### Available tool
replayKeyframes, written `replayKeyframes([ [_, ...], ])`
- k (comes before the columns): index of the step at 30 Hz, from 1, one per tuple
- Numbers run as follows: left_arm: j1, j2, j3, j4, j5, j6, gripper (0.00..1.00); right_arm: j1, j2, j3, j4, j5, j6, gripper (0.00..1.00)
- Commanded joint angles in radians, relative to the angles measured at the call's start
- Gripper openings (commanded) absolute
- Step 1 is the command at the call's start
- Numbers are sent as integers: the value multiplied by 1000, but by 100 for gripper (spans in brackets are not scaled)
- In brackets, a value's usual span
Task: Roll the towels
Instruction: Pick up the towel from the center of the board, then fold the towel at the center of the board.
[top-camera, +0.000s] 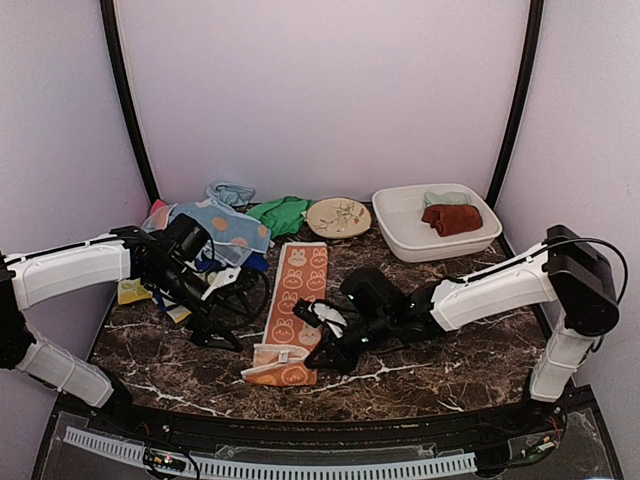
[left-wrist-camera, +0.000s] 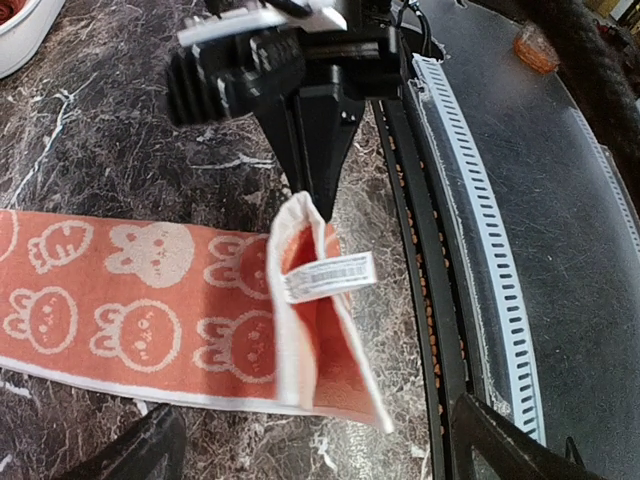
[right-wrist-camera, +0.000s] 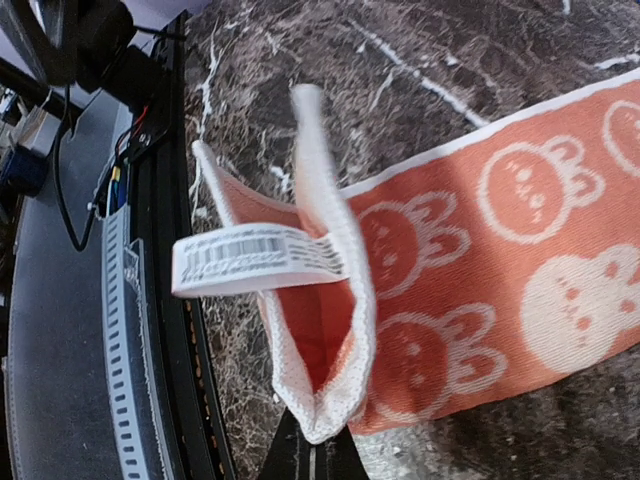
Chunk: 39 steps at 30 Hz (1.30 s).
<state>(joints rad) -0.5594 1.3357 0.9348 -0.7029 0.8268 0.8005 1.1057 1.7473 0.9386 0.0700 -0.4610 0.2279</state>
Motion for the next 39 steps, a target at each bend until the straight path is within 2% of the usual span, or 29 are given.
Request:
replayKeyframes([
  [1,2,-8,34,32,-61,-25,95,-53,-33,84,-32,-31,-24,0],
  [11,49,64,139,34,-117,17,96,-157,47,306,-259,-50,-204,0],
  [16,54,141,113,91,-186,65,90,-202,81,388,-341,-34,-288,0],
  [22,128,175,152,219,-162,-24,88,-264,151,493,-399,-18,-354,0],
  [39,202,260,257,232,-202,-16,90,-446,503,923,-543,-28,-448,0],
])
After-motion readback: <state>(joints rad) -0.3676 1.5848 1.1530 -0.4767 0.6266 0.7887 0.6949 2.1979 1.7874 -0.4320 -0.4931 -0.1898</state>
